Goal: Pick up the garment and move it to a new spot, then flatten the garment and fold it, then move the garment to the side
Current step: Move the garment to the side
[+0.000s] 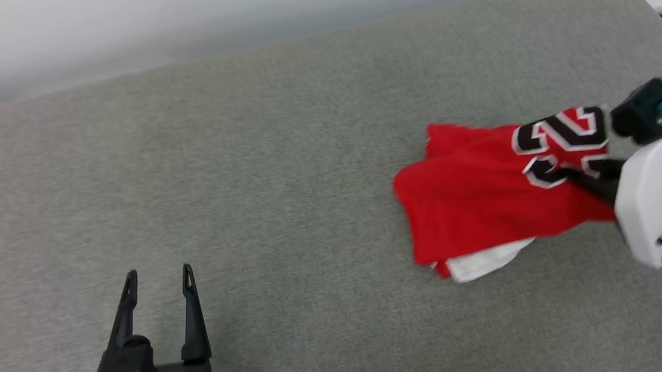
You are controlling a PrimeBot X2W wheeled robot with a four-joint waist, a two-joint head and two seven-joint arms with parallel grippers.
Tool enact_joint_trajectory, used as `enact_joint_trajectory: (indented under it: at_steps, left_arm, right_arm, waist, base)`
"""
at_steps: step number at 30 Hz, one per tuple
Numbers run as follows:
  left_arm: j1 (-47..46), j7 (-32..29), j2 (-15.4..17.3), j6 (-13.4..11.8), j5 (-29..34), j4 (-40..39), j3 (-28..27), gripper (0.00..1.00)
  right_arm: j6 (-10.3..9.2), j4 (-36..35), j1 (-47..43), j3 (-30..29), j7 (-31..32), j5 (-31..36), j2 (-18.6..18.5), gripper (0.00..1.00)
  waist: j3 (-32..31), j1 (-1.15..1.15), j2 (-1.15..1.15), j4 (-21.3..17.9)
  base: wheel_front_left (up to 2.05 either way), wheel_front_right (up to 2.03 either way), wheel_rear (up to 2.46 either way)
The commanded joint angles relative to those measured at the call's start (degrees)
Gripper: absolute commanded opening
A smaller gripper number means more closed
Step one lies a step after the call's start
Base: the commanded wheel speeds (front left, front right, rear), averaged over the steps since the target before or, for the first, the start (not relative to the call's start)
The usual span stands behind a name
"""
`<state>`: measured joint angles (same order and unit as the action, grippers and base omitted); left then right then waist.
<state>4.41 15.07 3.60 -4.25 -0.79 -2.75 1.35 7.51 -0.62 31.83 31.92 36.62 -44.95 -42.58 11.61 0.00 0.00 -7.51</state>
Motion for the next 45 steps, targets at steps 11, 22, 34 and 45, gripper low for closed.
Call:
enact_joint_trajectory:
  at_steps: [11, 22, 34, 45]
  left_arm:
    - [-7.37, 0.13, 3.09, 1.96, 0.49, -2.41, -1.34, 1.0]
    - [-11.0, 0.13, 4.15, 2.62, 0.98, -5.97, -0.98, 1.0]
    - [-11.93, 0.12, 4.39, 1.56, 1.2, -8.73, -0.22, 1.0]
    - [-9.44, 0.14, 1.97, 0.21, -0.18, -6.61, 1.44, 1.0]
  right_arm:
    - [-0.05, 11.24, 9.08, -1.83, -4.95, 10.18, -10.19, 0.0]
    - [-0.06, 25.02, 13.36, -8.51, -8.61, 14.29, -11.63, 0.0]
    - [-0.06, 37.95, 16.96, -16.47, -14.01, 22.25, -6.32, 1.0]
    - [-0.05, 39.51, 18.47, -26.52, -28.88, 37.5, -0.07, 1.0]
  waist:
    - [12.85, 0.0, 0.0, -5.29]
    - [20.38, 0.0, 0.0, -3.86]
    - [23.8, 0.0, 0.0, -3.2]
    - [13.94, 0.0, 0.0, -1.06]
  base:
    - [0.0, 0.0, 0.0]
    - [0.0, 0.0, 0.0]
    - [0.0, 0.0, 0.0]
    - [0.0, 0.0, 0.0]
